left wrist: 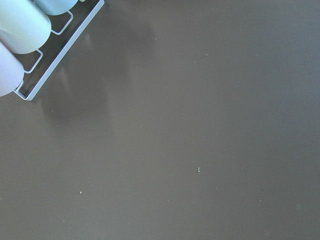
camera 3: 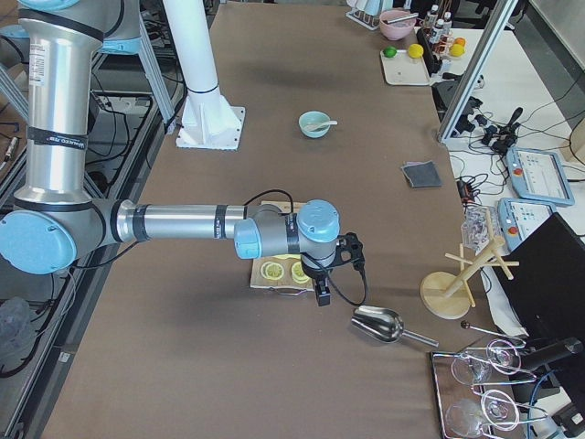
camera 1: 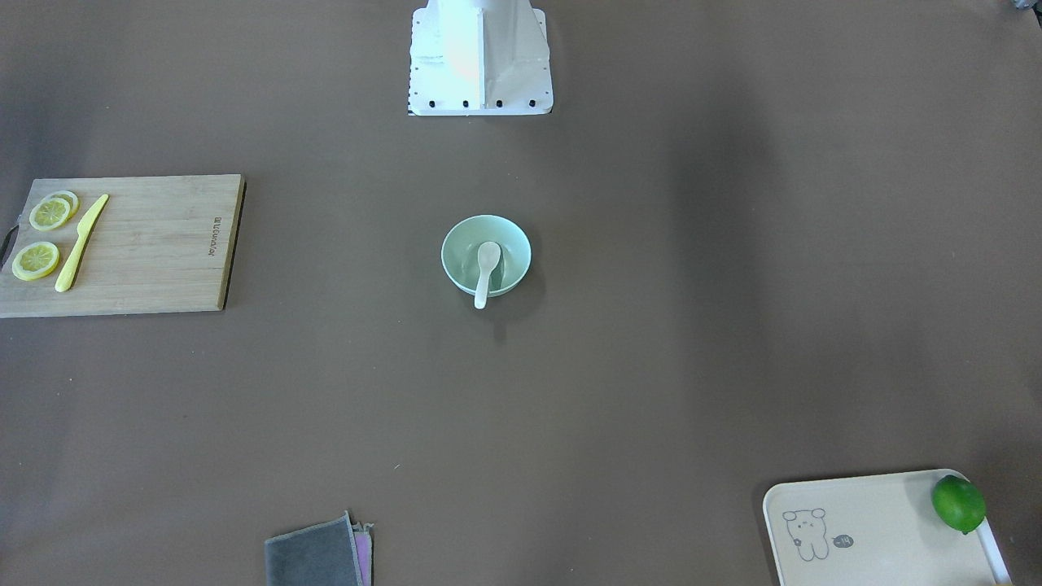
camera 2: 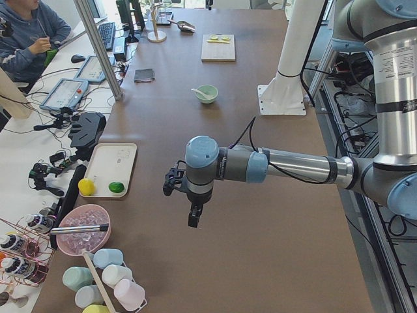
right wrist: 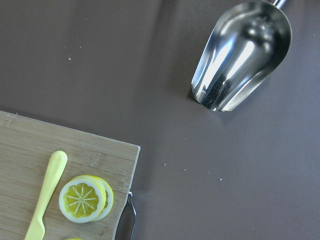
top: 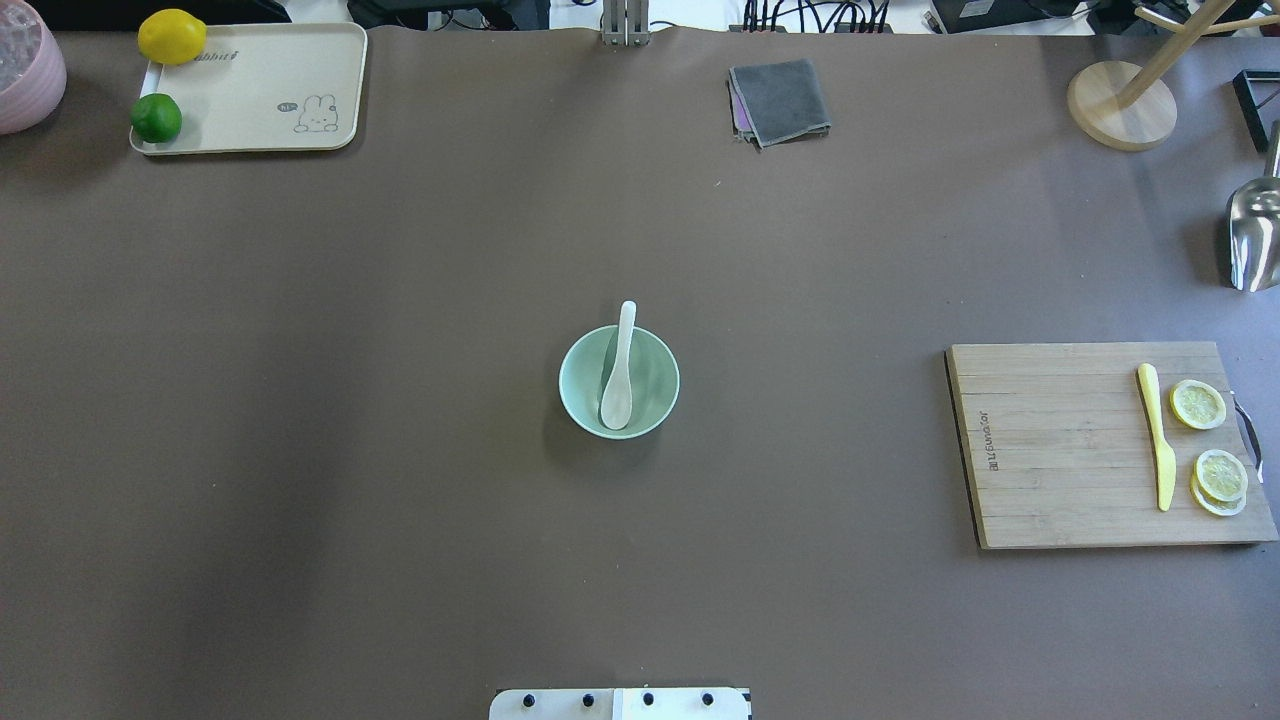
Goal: Place spoon in bowl
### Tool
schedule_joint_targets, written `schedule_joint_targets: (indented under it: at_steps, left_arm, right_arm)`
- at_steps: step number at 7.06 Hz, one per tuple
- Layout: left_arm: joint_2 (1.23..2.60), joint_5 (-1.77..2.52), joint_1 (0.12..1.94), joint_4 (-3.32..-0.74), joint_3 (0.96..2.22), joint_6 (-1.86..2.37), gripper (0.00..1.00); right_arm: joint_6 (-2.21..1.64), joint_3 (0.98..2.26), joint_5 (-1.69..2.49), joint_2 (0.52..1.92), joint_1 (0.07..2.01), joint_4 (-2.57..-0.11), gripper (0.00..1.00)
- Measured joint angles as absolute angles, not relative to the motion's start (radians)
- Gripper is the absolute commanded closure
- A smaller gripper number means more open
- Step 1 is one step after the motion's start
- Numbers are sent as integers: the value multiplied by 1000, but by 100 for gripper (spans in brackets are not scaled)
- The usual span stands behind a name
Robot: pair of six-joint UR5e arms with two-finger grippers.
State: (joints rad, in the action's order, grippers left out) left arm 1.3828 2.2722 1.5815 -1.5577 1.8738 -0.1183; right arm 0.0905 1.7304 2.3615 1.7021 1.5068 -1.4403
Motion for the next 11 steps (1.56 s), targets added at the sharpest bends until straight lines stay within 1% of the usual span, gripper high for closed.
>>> schedule_joint_targets:
  at_steps: [11]
  left_arm:
    - [1384,2272,1582,-1560,1871,-119,2]
  right_arm:
    - [90,1738,2352,1697,1523,-1443,0]
